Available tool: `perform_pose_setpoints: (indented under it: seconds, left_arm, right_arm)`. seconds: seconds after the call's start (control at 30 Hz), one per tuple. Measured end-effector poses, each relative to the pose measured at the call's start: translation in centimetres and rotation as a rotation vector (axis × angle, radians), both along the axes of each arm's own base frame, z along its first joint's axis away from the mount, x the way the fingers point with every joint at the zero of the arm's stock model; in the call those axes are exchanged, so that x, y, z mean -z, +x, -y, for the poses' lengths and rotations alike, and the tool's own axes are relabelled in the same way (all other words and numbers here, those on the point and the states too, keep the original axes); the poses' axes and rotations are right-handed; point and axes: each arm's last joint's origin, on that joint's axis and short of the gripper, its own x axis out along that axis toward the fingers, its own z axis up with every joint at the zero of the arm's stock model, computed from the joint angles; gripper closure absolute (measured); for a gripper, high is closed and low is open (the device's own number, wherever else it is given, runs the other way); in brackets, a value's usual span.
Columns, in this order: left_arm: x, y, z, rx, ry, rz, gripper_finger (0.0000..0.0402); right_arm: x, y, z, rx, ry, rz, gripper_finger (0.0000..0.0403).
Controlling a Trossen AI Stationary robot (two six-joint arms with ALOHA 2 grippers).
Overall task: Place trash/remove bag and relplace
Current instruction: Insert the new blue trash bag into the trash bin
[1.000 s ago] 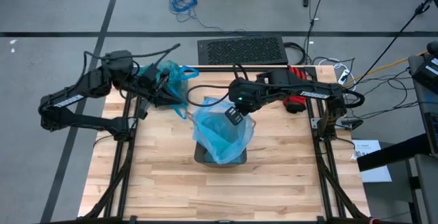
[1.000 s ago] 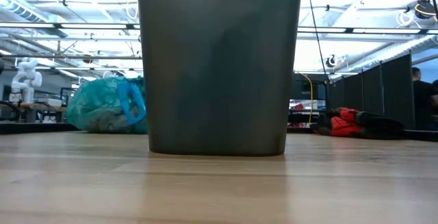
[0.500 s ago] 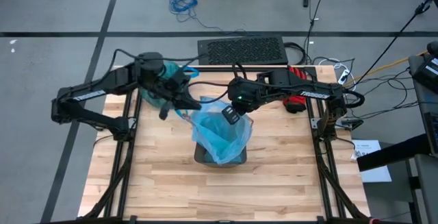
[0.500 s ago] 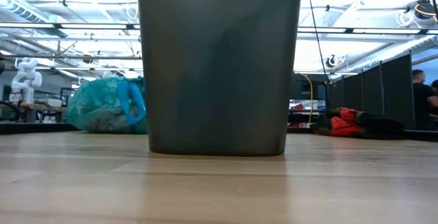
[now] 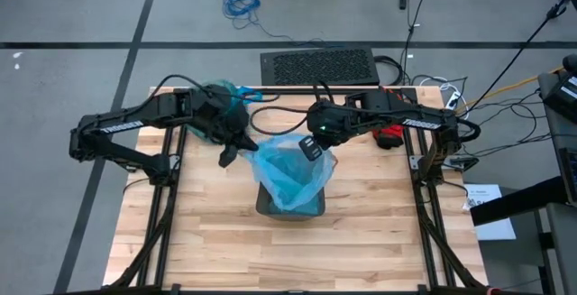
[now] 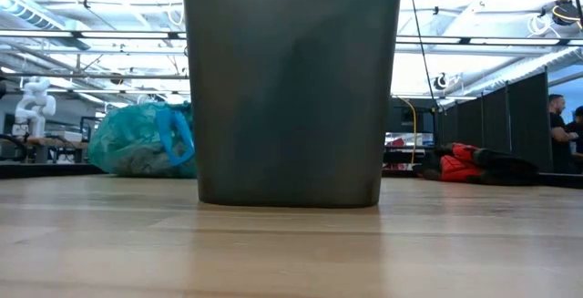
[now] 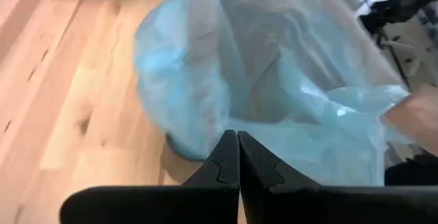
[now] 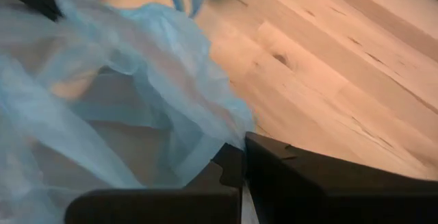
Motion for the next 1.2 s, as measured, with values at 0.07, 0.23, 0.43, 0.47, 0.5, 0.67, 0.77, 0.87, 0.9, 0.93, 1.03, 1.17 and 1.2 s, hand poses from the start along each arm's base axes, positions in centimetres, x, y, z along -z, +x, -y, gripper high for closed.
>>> perform_pose_setpoints:
  seconds: [0.07, 0.23, 0.43, 0.47, 0.5, 0.67, 0.77, 0.87, 0.9, 0.93, 1.03, 1.17, 1.2]
  left_arm:
    - [0.3, 0.0, 0.0, -0.018, 0.012, -0.014, 0.0401]
    - [1.3, 0.3, 0.2, -0.046, 0.043, -0.042, 0.0401]
    - [3.2, 0.6, 0.0, -0.102, 0.056, -0.085, 0.0402]
    - [3.4, 0.7, 0.0, -0.112, 0.065, -0.074, 0.0402]
    - [3.5, 0.8, -0.1, -0.12, 0.069, -0.061, 0.0401]
    - [3.7, 1.1, -0.2, -0.137, 0.056, -0.036, 0.0402]
    - [3.9, 1.1, -0.1, -0.137, 0.054, -0.047, 0.0402]
    - [4.0, 1.0, -0.1, -0.136, 0.052, -0.06, 0.0402]
    - [4.0, 1.0, -0.1, -0.136, 0.052, -0.061, 0.0402]
    - [4.1, 1.0, -0.1, -0.135, 0.052, -0.063, 0.0402]
    - [4.4, 1.0, 0.0, -0.13, 0.05, -0.078, 0.0402]
    - [4.8, 0.9, 0.4, -0.12, 0.042, -0.102, 0.0402]
    - [4.9, 0.8, 0.5, -0.117, 0.039, -0.116, 0.0402]
  right_arm:
    - [0.1, -0.4, -0.2, 0.019, -0.011, -0.037, 0.0403]
    - [0.3, -0.7, -0.8, 0.027, -0.018, -0.063, 0.0403]
    - [1.1, -0.4, -0.7, 0.064, -0.017, -0.1, 0.0403]
    - [1.5, -0.2, -0.6, 0.068, -0.016, -0.109, 0.0403]
    - [2.0, 0.0, -0.4, 0.077, -0.01, -0.12, 0.0403]
    - [4.8, 0.5, -0.3, 0.089, 0.031, -0.222, 0.0403]
    - [5.6, 0.9, -0.4, 0.081, 0.05, -0.219, 0.0403]
    - [6.0, 1.2, -0.5, 0.075, 0.069, -0.211, 0.0403]
    - [6.1, 1.2, -0.5, 0.077, 0.07, -0.214, 0.0403]
    - [6.1, 1.2, -0.5, 0.078, 0.071, -0.214, 0.0403]
    - [6.1, 1.2, -0.5, 0.078, 0.073, -0.216, 0.0403]
    - [6.2, 0.9, -0.6, 0.072, 0.09, -0.244, 0.0403]
    - [6.2, 0.8, -0.6, 0.072, 0.091, -0.254, 0.0403]
